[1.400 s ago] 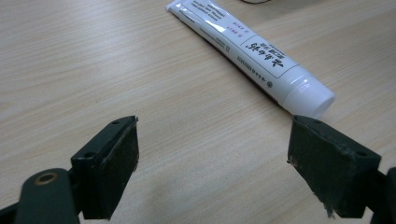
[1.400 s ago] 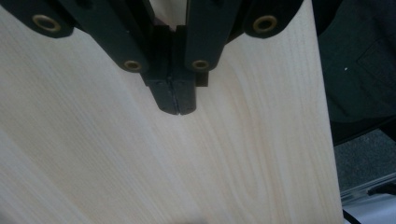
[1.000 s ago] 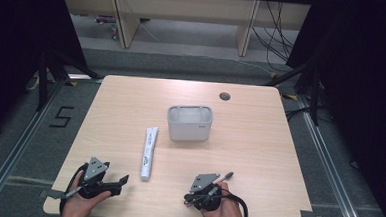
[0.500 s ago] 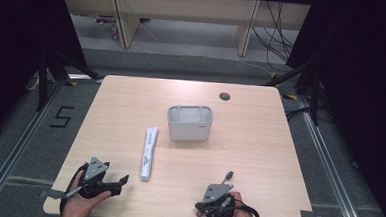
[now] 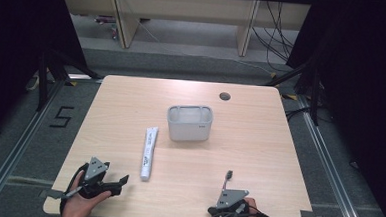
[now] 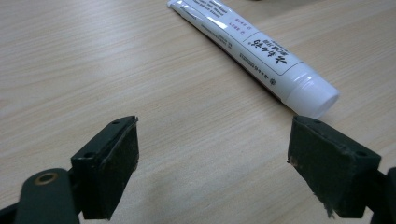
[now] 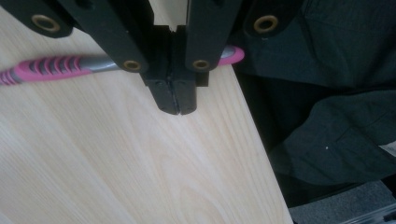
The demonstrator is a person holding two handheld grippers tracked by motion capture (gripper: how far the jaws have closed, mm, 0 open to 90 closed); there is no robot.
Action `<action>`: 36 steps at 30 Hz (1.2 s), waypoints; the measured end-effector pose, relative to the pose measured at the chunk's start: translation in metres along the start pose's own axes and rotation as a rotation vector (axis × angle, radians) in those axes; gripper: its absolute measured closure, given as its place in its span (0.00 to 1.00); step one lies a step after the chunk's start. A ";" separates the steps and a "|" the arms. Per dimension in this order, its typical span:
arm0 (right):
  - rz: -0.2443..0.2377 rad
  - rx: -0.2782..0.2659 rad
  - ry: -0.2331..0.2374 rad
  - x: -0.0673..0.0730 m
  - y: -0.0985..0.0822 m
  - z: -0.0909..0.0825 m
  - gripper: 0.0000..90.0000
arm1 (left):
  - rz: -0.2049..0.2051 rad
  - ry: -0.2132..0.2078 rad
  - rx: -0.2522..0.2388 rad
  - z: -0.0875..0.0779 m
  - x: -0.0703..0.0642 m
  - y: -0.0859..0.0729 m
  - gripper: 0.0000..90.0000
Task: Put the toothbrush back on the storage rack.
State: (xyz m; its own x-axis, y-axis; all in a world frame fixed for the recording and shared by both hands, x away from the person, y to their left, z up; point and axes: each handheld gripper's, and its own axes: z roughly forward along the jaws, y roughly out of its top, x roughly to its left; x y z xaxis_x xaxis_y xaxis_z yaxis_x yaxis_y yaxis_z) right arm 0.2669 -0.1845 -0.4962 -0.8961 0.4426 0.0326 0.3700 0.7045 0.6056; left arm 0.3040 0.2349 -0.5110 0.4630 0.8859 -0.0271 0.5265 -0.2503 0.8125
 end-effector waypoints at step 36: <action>0.130 0.072 -0.137 -0.047 -0.041 -0.046 1.00 | 0.001 -0.002 0.005 0.001 0.001 -0.001 0.18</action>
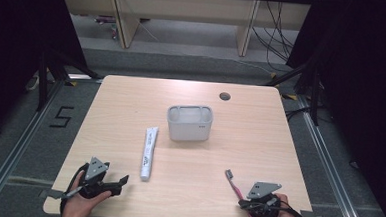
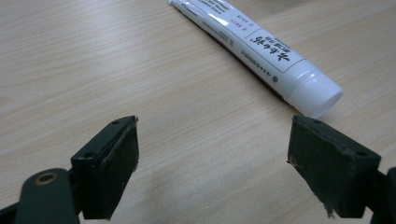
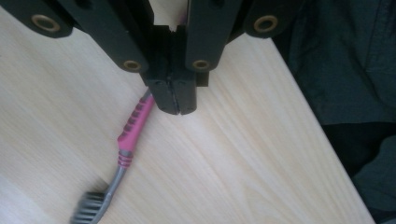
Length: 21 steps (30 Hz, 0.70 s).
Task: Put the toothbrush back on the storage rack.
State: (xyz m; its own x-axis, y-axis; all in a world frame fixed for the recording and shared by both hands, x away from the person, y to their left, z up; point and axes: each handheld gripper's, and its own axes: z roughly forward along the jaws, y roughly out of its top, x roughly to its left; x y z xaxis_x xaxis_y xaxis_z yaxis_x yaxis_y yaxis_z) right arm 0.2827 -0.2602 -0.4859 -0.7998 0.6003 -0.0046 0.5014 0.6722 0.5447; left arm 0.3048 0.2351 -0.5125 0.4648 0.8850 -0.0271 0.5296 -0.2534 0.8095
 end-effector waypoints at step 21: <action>0.019 0.040 -0.061 -0.027 0.000 -0.006 1.00 | -0.014 0.004 -0.007 0.001 0.000 0.000 0.18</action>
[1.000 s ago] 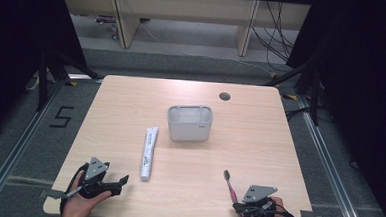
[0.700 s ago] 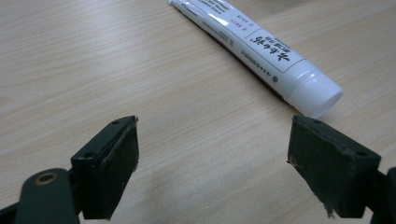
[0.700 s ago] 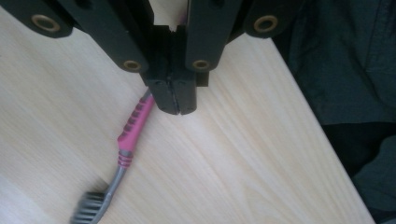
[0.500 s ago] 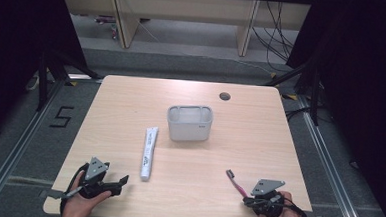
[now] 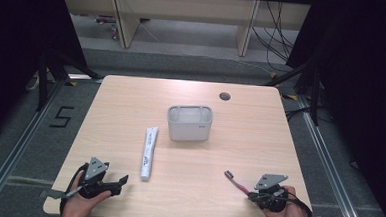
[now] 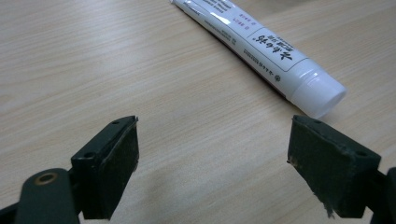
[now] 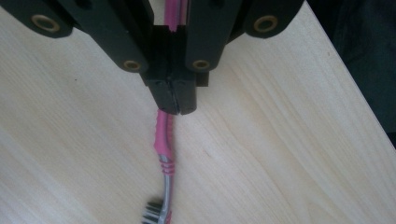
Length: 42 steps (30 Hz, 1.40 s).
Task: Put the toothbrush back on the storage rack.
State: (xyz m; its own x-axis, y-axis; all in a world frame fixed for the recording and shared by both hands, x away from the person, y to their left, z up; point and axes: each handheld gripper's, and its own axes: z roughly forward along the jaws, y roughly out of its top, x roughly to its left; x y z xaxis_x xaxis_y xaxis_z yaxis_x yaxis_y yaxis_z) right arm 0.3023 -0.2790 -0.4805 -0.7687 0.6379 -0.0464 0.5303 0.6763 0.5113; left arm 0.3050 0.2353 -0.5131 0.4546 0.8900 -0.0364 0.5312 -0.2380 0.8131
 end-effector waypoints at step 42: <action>0.001 0.209 -0.001 -0.001 0.044 0.013 0.78 | 0.005 0.007 0.009 0.001 0.001 0.002 0.18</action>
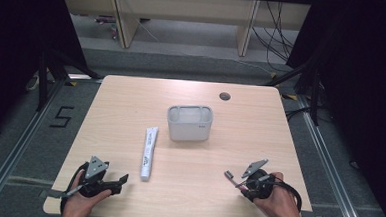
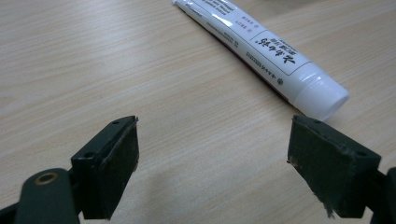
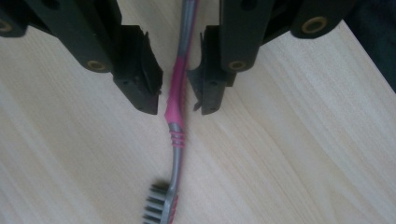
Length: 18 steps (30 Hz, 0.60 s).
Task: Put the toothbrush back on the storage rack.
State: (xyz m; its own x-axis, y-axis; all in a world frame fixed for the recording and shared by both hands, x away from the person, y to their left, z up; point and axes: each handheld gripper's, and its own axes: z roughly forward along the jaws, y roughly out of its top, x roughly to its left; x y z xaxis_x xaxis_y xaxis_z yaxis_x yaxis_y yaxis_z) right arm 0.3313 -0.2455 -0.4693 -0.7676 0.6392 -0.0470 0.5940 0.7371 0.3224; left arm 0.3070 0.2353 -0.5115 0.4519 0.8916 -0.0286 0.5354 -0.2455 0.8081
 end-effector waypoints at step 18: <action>-0.042 0.102 -0.013 -0.005 0.006 0.008 0.91 | 0.001 -0.005 -0.002 0.000 -0.001 0.001 0.18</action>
State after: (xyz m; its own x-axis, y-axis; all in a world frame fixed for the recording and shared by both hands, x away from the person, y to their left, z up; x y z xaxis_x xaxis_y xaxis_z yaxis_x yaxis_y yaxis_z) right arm 0.3405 -0.2422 -0.4748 -0.7894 0.6097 -0.0708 0.5835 0.7812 0.2220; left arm 0.3072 0.2340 -0.5111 0.4559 0.8895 -0.0309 0.5339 -0.2456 0.8091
